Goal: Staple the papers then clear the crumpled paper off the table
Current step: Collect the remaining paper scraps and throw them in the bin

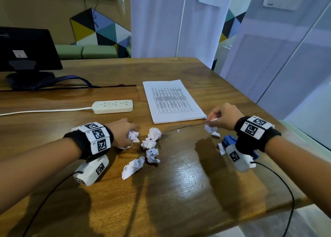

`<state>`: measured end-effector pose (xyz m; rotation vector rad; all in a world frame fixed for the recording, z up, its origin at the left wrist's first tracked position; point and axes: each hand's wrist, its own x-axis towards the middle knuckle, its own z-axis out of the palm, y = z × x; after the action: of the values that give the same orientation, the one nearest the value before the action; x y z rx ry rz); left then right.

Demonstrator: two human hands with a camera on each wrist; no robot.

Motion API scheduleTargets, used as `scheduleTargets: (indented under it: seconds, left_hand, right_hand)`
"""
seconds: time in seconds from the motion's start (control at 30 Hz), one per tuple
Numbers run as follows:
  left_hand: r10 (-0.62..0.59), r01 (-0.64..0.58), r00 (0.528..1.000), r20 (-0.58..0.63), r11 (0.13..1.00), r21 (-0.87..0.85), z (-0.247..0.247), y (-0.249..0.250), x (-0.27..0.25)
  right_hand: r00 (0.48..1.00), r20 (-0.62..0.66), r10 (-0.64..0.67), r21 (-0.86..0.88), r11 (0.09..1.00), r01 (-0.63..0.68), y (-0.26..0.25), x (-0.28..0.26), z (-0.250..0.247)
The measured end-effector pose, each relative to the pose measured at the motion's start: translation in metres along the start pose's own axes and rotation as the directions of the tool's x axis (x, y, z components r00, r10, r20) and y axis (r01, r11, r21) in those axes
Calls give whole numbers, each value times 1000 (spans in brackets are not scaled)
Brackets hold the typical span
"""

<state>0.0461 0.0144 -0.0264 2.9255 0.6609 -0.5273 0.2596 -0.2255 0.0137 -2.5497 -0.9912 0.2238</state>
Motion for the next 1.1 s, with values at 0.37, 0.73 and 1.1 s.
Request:
scheduleTargets:
  seconds: [0.37, 0.73, 1.1]
  left_hand:
    - [187, -189, 982, -35, 947, -259, -4, 10, -29]
    - [216, -213, 976, 8, 966, -148, 15, 35, -67]
    - [226, -233, 969, 99, 971, 59, 36, 40, -63]
  right_hand:
    - [953, 299, 35, -356, 931, 77, 25, -42, 29]
    - [980, 201, -18, -319, 944, 82, 24, -50, 37]
    - [995, 58, -83, 80, 994, 79, 43, -74, 6]
